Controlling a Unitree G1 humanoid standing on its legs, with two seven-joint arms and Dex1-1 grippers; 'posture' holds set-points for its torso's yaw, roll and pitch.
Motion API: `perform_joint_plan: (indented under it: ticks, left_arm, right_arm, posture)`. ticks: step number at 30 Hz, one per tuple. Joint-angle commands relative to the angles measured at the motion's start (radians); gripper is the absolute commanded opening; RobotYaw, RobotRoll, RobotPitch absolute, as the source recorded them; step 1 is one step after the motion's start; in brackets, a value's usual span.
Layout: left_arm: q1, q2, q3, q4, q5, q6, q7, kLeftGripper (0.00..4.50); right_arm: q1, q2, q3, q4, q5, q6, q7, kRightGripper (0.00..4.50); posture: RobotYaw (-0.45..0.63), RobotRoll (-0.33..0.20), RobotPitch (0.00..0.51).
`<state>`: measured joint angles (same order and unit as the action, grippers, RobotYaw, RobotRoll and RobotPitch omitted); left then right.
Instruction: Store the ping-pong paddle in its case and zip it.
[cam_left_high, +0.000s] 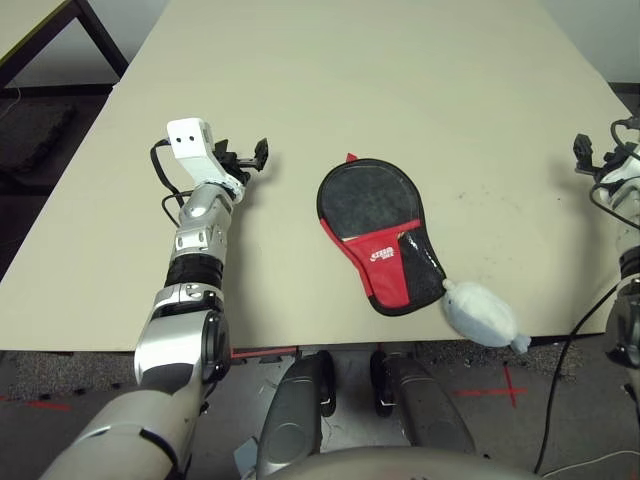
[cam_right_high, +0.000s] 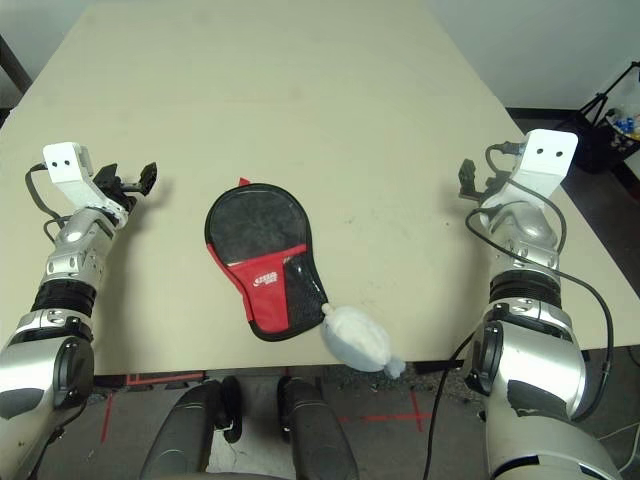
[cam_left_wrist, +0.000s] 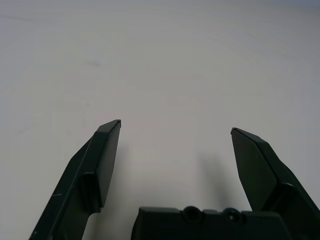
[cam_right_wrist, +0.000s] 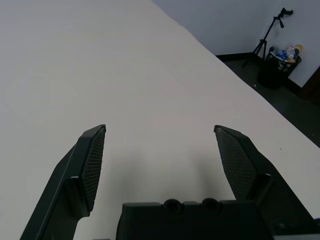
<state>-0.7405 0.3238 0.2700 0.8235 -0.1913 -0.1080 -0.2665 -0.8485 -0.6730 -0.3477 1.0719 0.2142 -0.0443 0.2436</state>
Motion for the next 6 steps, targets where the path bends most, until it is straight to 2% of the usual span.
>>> perform_joint_plan:
  ticks: [1,6]
  left_arm:
    - [0.025,0.002,0.004,0.0,0.018,-0.05,0.047,4.5]
    - [0.03,0.01,0.006,0.008,0.026,-0.082,0.093,4.5]
  right_arm:
    - [0.035,0.032,-0.005,0.005,0.011,-0.018,0.037,4.46]
    - [0.058,0.068,-0.008,-0.006,0.029,-0.019,0.099,4.46]
  posture:
    - [-0.11,0.0,0.208]
    - [-0.09,0.0,0.201]
